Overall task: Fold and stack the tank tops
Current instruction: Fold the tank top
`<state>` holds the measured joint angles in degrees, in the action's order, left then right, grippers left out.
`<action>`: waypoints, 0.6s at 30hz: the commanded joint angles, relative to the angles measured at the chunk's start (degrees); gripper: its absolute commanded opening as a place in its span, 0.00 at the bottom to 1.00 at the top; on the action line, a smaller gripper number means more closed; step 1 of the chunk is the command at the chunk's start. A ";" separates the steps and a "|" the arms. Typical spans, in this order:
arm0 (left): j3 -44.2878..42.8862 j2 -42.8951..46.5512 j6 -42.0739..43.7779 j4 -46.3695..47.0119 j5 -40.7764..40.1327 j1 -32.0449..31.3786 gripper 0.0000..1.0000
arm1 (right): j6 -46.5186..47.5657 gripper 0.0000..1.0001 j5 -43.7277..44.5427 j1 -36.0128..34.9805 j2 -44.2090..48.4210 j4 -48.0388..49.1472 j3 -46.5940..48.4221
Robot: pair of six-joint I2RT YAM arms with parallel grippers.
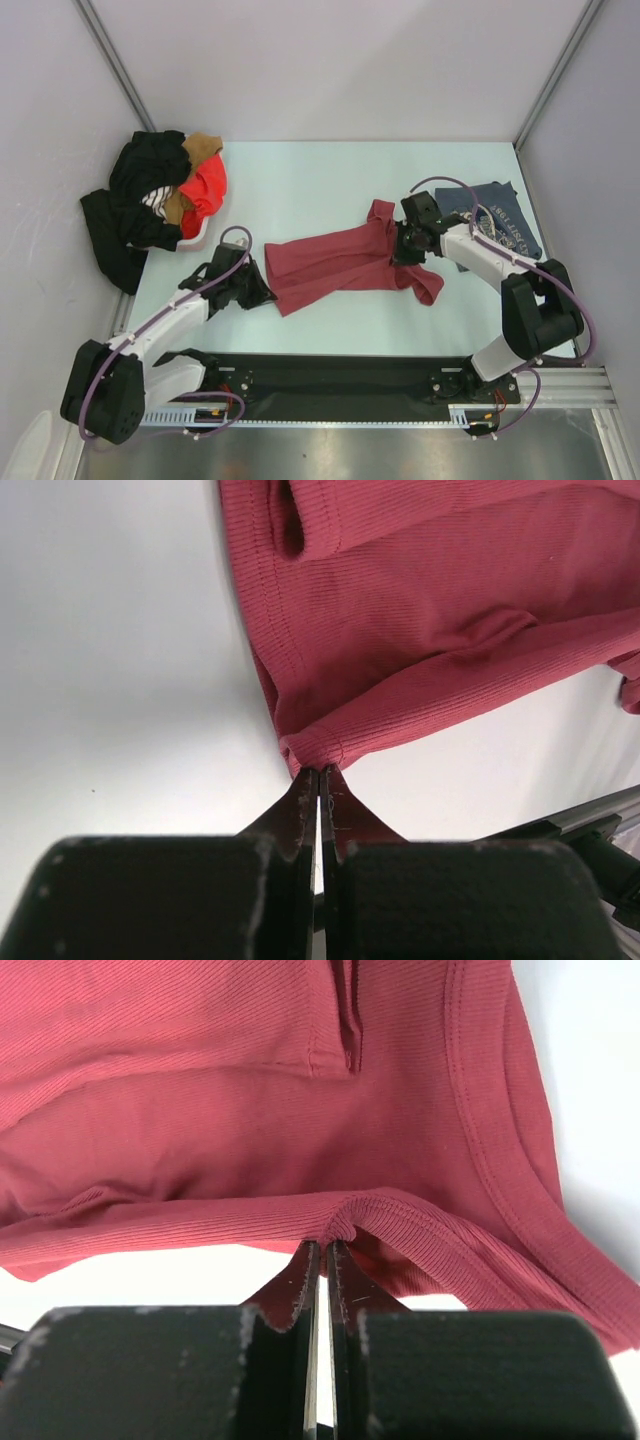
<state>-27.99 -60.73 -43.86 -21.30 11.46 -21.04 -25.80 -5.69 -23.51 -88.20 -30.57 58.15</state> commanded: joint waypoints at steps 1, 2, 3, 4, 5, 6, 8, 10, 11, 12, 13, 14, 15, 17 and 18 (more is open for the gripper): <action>-3.73 -2.02 3.16 2.49 1.89 1.35 0.00 | 0.84 0.06 -0.63 0.74 -1.53 1.82 3.02; -4.00 -2.89 3.42 2.58 1.98 1.70 0.00 | 0.93 0.06 -0.72 0.92 -1.88 2.17 3.11; -4.35 -3.16 3.60 2.58 1.90 1.88 0.00 | 0.84 0.06 -0.81 1.09 -2.58 2.27 3.28; -4.88 -3.51 4.04 2.49 1.90 2.05 0.00 | 0.93 0.06 -0.90 1.27 -2.85 2.44 3.72; -5.14 -3.87 4.22 2.49 1.81 2.49 0.00 | 0.84 0.05 -0.99 1.44 -3.20 2.53 3.90; -5.49 -4.48 4.48 2.40 1.89 2.75 0.00 | 0.84 0.05 -1.07 1.62 -3.55 2.53 4.25; -6.29 -5.27 5.09 2.32 1.98 3.28 0.00 | 0.75 0.05 -1.34 1.97 -4.61 2.53 5.21; -7.25 -6.50 5.80 2.05 1.98 3.63 0.00 | 0.75 0.05 -1.34 1.97 -5.48 2.53 6.09; -7.60 -6.77 6.06 2.05 2.07 3.90 0.00 | 0.75 0.05 -1.34 2.06 -5.75 2.53 6.45; -8.22 -7.29 6.24 1.88 1.98 4.07 0.00 | 0.75 0.05 -1.42 2.24 -6.10 2.53 6.71; -8.48 -8.08 6.67 1.96 1.90 4.25 0.01 | 0.75 0.05 -1.34 2.32 -6.36 2.53 6.97; -8.83 -8.70 6.85 1.88 1.90 4.60 0.01 | 0.75 0.05 -1.42 2.41 -6.98 2.44 7.59; -9.45 -9.14 7.20 1.88 1.81 4.69 0.01 | 0.67 0.05 -1.51 2.50 -7.33 2.44 7.85; -9.98 -10.90 7.73 1.88 1.81 5.21 0.00 | 0.67 0.05 -1.34 2.59 -8.03 2.53 8.29; -10.24 -11.51 7.82 1.96 1.89 5.39 0.00 | 0.58 0.05 -1.34 2.76 -8.38 2.53 8.73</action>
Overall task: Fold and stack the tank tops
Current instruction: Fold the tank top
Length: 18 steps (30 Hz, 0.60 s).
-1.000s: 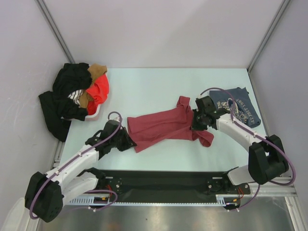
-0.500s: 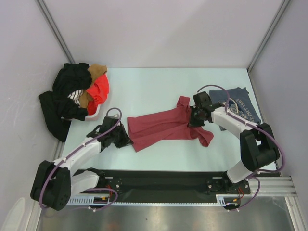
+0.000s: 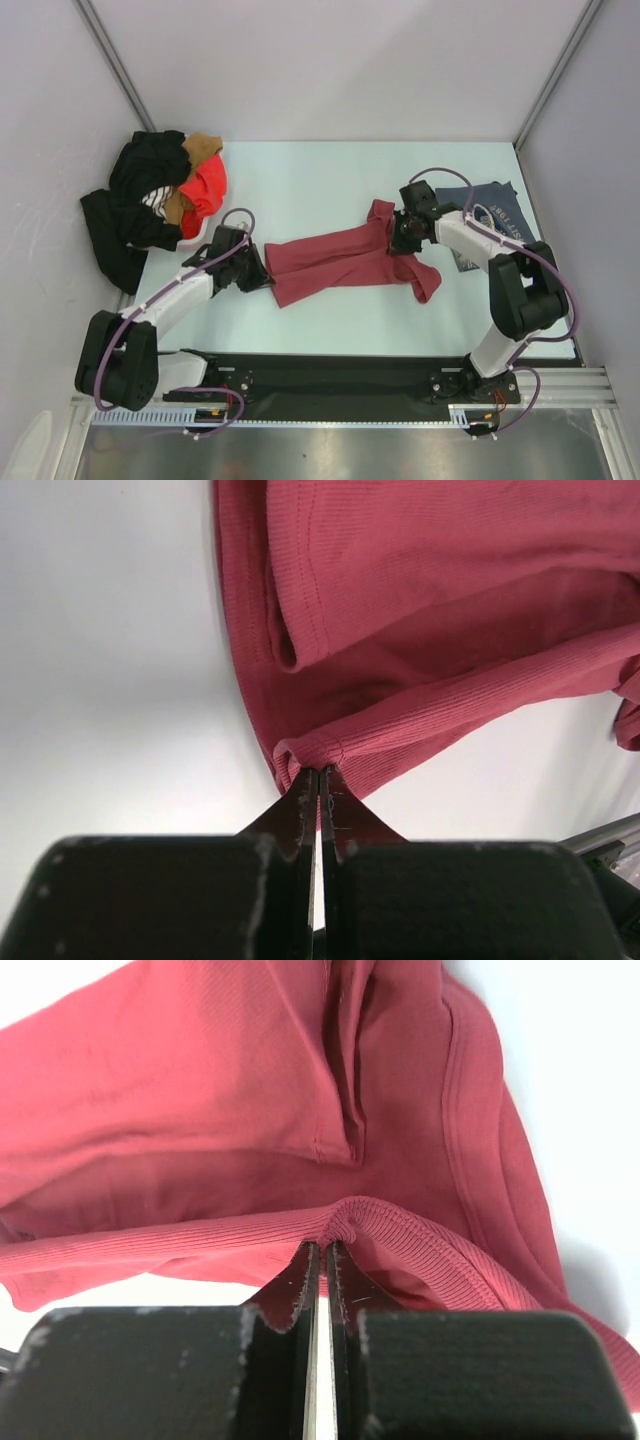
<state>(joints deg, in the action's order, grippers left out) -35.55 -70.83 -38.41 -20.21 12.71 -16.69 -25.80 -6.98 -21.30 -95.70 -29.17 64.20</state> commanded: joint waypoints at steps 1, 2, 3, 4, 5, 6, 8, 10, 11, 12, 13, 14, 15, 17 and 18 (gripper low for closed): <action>-3.20 -2.55 2.81 1.04 0.91 1.39 0.00 | 0.49 0.05 -0.05 0.73 -1.15 1.22 2.85; -3.56 -3.08 2.90 1.13 1.00 1.48 0.00 | 0.49 0.05 -0.13 0.82 -1.68 1.22 3.12; -4.26 -3.70 3.34 1.13 0.91 1.57 0.00 | 0.49 0.06 0.04 1.00 -2.03 1.22 3.29; -4.61 -4.14 3.61 1.05 0.22 1.74 0.00 | 0.40 0.06 -0.05 1.26 -2.21 1.39 3.38; -4.96 -5.27 3.78 0.96 -0.31 1.75 0.00 | 0.40 0.05 -0.05 1.35 -2.99 1.66 3.47; -5.49 -5.63 3.96 0.78 -0.93 1.92 0.00 | 0.31 0.06 -0.22 1.44 -3.35 1.92 3.73; -5.67 -7.12 4.22 1.48 -1.63 2.27 0.00 | -0.04 0.06 -0.40 1.61 -4.23 2.10 4.17; -5.85 -8.35 4.22 2.71 -1.72 2.36 0.00 | -0.39 0.06 -0.22 1.70 -5.46 2.36 4.70; -5.93 -8.80 4.22 3.15 -1.72 2.45 0.00 | -0.48 0.06 0.04 1.70 -5.90 2.88 4.70; -6.28 -10.02 4.31 3.85 -1.72 2.54 0.00 | -0.65 0.06 0.13 1.70 -6.25 3.24 4.79; -6.55 -10.64 4.40 4.12 -1.72 2.62 0.00 | -0.74 0.06 0.13 1.70 -7.21 3.59 5.05; -7.07 -11.87 4.66 4.47 -1.98 2.63 0.00 | -1.00 0.06 0.30 1.70 -7.65 3.94 5.05; -7.34 -12.31 4.66 4.56 -2.42 2.63 0.00 | -1.09 0.06 0.39 1.79 -8.62 4.03 5.14; -7.86 -13.28 4.93 4.74 -4.00 2.71 0.01 | -1.53 0.07 0.65 1.70 -9.33 4.65 5.05; -8.22 -14.07 5.36 5.00 -4.36 2.71 0.02 | -1.62 0.11 1.18 1.79 -9.59 4.99 4.88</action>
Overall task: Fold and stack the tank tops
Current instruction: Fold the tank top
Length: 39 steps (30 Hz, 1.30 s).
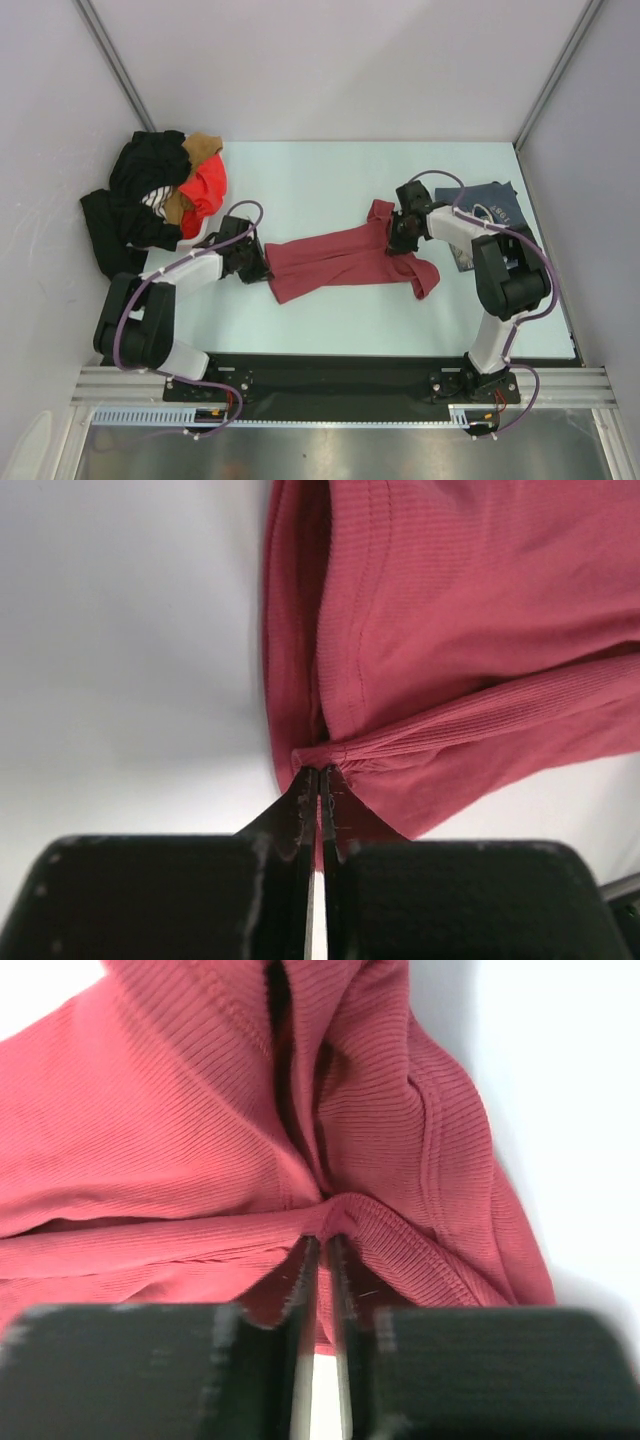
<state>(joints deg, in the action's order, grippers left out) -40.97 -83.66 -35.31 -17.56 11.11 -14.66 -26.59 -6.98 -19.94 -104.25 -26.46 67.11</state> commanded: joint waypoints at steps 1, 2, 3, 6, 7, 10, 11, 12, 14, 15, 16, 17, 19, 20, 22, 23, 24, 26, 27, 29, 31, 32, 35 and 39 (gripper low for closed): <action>-2.89 -1.68 2.44 2.36 -3.11 0.77 0.04 | -0.92 0.16 1.18 0.35 -1.31 2.64 1.80; -3.06 -1.86 2.53 2.36 -3.29 0.77 0.06 | -1.09 0.20 1.36 0.34 -1.22 2.90 1.19; -2.98 -1.86 2.87 2.18 -3.81 0.77 0.14 | -1.18 0.30 1.88 0.34 -0.87 3.16 0.74; -1.75 0.33 2.97 2.27 -6.62 0.77 0.32 | -1.36 0.41 2.67 0.34 2.11 4.92 -1.45; -1.40 1.29 3.05 2.27 -7.50 0.77 0.36 | -1.36 0.42 2.85 0.43 2.81 5.27 -1.89; -0.78 5.51 3.32 1.04 -10.31 0.86 0.55 | -1.36 0.49 3.20 0.35 5.71 5.54 -3.21; -0.86 7.70 3.32 0.43 -10.85 0.77 0.58 | -1.36 0.51 3.38 0.34 6.42 5.45 -3.48; -0.69 8.76 3.75 -0.45 -10.94 0.77 0.63 | -1.36 0.55 3.29 0.43 7.82 5.45 -4.44; -0.34 11.31 4.02 -1.42 -11.03 0.86 0.71 | -1.45 0.57 2.94 0.43 9.58 6.15 -5.76; 0.36 13.93 4.28 -2.12 -10.68 0.77 0.81 | -1.54 0.61 2.94 0.35 11.59 6.42 -6.37; 0.97 15.35 4.37 -2.47 -9.98 0.77 0.91 | -1.54 0.63 2.85 0.08 12.65 6.68 -7.95; 1.50 16.67 4.37 -2.83 -9.54 0.77 0.97 | -1.54 0.64 2.77 -0.01 13.53 6.86 -8.74; 3.96 20.80 3.67 -3.18 -7.79 0.59 0.98 | -1.54 0.64 3.03 -0.36 16.61 6.86 -11.11; 5.10 22.21 3.15 -2.92 -5.51 0.42 0.97 | -1.80 0.64 3.29 -0.79 17.66 6.68 -11.91; 8.70 25.29 1.04 -1.78 -3.13 -0.98 0.91 | -2.50 0.58 3.55 -1.15 20.47 6.24 -14.71; 10.72 25.99 -0.10 -1.25 -2.07 -1.69 0.87 | -2.59 0.54 3.82 -1.50 21.53 6.16 -15.86; 11.61 26.52 -0.63 -1.25 -2.06 -2.48 0.87 | -2.85 0.54 4.08 -1.67 22.32 5.98 -16.83; 12.93 27.41 -1.69 -1.07 -2.06 -4.76 0.86 | -3.38 0.54 5.39 -1.76 25.49 5.19 -19.81; 14.41 27.49 -2.56 -0.37 -2.06 -5.46 0.86 | -3.90 0.55 5.84 -1.76 26.71 5.01 -20.70; 15.74 27.23 -3.62 1.64 -1.36 -7.14 0.87 | -5.31 0.59 6.63 -1.50 29.79 4.66 -23.50; 17.06 26.27 -3.98 3.23 -0.57 -7.40 0.88 | -6.28 0.61 6.89 -1.24 31.46 4.23 -25.18; 17.33 24.96 -4.06 4.45 -0.22 -7.49 0.89 | -6.80 0.62 6.90 -1.24 33.21 4.22 -25.88; 17.15 22.15 -3.80 6.39 -0.21 -7.49 0.89 | -8.83 0.68 6.90 -1.24 36.12 4.13 -29.05; 14.70 17.41 -2.92 7.63 -1.71 -7.49 0.88 | -10.85 0.69 8.48 -1.24 39.02 4.31 -32.21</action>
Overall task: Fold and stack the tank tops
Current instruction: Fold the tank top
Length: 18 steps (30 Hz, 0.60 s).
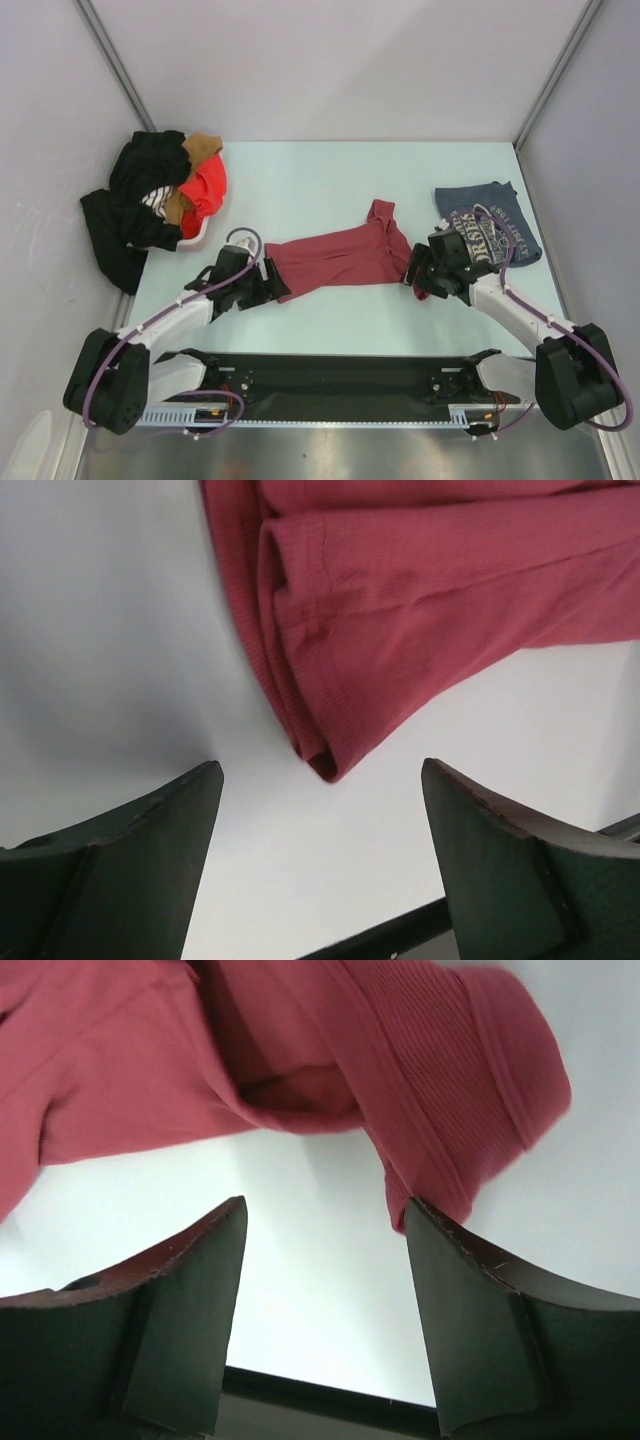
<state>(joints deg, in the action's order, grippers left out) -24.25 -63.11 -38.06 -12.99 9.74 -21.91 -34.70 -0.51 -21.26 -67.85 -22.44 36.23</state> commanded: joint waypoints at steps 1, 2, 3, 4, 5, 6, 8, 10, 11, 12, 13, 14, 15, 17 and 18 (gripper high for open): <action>-2.46 -4.03 -0.08 3.41 -0.86 -0.24 0.87 | -3.61 0.69 2.09 0.07 2.90 0.29 -2.21; -2.73 -5.17 0.01 4.37 -1.12 -0.24 0.84 | -4.23 0.69 2.53 0.07 3.25 0.29 -2.65; -3.34 -7.01 -0.08 5.08 -1.12 -0.24 0.80 | -4.50 0.69 2.36 0.07 3.52 0.72 -3.18; -3.52 -8.24 0.01 5.69 -0.86 -0.24 0.76 | -4.94 0.70 2.10 0.16 3.43 0.90 -3.96; -3.78 -9.21 -0.08 6.83 -0.86 -0.24 0.65 | -5.90 0.71 2.10 0.16 3.26 0.99 -4.32; -3.96 -10.01 -0.08 7.10 -0.95 -0.24 0.59 | -6.34 0.73 2.18 0.08 3.17 1.43 -4.67; -3.79 -11.77 -0.25 7.89 -1.47 -0.24 0.39 | -7.57 0.86 2.10 0.25 2.03 2.13 -5.46; -2.83 -11.42 -0.78 8.07 -3.05 -0.24 0.25 | -8.10 0.89 1.75 0.77 -0.16 3.97 -5.64; -2.30 -10.98 -1.31 8.51 -3.75 -0.24 0.22 | -8.28 0.89 1.74 0.95 -1.13 4.68 -5.64; -1.51 -10.63 -1.49 8.77 -4.63 -0.24 0.19 | -9.32 0.92 1.66 1.65 -1.92 6.07 -5.55; -1.15 -10.19 -1.66 8.69 -5.07 -0.24 0.17 | -9.77 0.95 1.57 2.09 -2.63 6.87 -5.47; -0.98 -10.01 -1.75 8.34 -5.25 -0.15 0.15 | -10.30 1.00 1.66 2.44 -4.37 7.66 -4.86; -0.45 -9.84 -1.84 8.25 -5.60 -0.06 0.10 | -11.09 1.00 1.40 3.06 -5.17 8.98 -4.33; 0.08 -9.40 -1.75 7.99 -5.69 0.20 0.04 | -11.53 1.00 2.00 3.33 -8.24 9.78 -2.66; 0.60 -9.22 -1.75 7.90 -5.61 0.72 0.03 | -11.36 1.00 2.62 3.76 -9.48 9.95 -0.30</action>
<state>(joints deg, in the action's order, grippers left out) -25.67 -73.17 -39.94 -4.03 7.11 -21.85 -44.60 -0.27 -18.55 -72.49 -18.74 33.65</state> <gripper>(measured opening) 0.050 0.993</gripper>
